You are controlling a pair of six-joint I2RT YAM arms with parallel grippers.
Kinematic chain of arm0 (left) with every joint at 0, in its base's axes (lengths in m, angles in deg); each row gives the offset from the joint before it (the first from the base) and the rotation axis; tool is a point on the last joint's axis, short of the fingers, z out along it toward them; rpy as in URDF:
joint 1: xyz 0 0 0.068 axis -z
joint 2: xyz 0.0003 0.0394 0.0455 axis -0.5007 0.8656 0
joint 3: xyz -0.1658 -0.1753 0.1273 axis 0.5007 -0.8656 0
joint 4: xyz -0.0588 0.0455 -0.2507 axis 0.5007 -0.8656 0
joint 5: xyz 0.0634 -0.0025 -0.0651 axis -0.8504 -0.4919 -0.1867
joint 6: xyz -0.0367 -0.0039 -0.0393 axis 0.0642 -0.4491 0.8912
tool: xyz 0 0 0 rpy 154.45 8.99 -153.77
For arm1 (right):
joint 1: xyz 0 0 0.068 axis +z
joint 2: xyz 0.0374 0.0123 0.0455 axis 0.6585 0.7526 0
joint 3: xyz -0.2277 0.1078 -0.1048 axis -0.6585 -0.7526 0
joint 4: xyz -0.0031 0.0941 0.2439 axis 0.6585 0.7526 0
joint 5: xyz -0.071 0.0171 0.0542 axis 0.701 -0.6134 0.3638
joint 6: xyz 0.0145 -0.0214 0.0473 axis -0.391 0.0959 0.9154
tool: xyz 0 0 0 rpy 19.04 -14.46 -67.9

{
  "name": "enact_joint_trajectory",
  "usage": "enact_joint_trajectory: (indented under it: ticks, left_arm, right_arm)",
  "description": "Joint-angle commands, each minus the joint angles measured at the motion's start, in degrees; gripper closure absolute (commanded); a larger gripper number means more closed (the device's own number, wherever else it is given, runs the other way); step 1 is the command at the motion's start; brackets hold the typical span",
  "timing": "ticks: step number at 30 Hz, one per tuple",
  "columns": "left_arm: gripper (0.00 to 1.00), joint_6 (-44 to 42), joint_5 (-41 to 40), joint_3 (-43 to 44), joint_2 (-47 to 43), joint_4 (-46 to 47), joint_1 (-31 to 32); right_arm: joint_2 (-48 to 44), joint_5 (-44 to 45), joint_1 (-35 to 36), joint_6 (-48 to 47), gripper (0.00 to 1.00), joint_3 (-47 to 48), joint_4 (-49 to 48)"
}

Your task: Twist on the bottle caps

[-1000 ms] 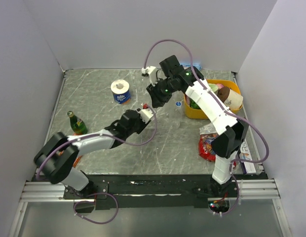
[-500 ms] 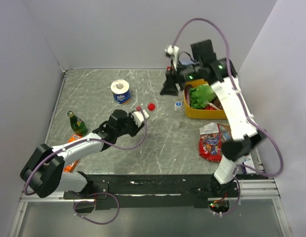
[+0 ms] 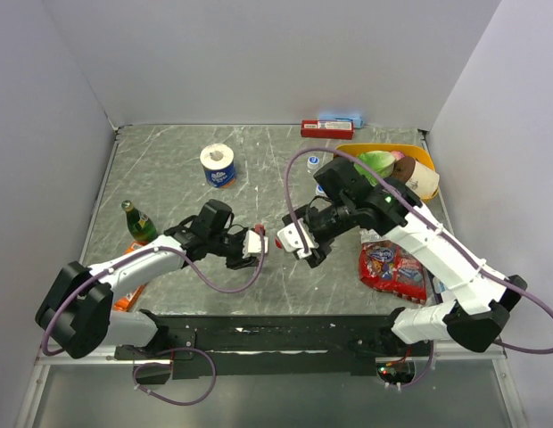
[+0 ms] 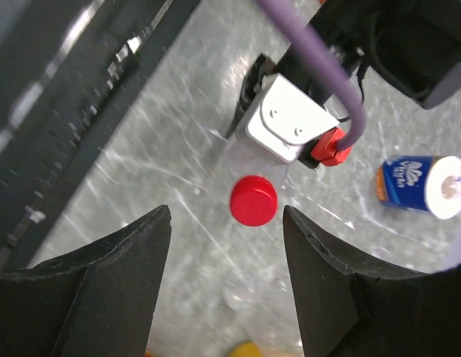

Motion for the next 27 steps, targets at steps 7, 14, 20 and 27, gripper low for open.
enact_joint_trajectory:
  ticks: [7, 14, 20, 27]
  left_arm:
    - [0.99, -5.75, 7.42, 4.51, -1.48, -2.08, -0.41]
    - [0.99, -6.98, 7.68, 4.51, -2.10, -2.61, -0.41]
    - [0.99, -6.89, 7.60, 4.43, -2.27, -2.17, -0.41]
    - [0.99, -5.58, 7.42, 4.86, -1.92, -1.20, -0.32]
  right_arm:
    - [-0.63, 4.59, 3.17, -6.63, 0.35, -3.19, -8.13]
    - [0.43, 5.29, 3.53, -7.07, 0.45, -3.45, -7.96]
    - [0.87, 5.38, 3.44, -6.81, 0.50, -3.80, -8.13]
    - [0.78, 5.21, 3.96, -7.24, 0.50, -4.51, -8.40]
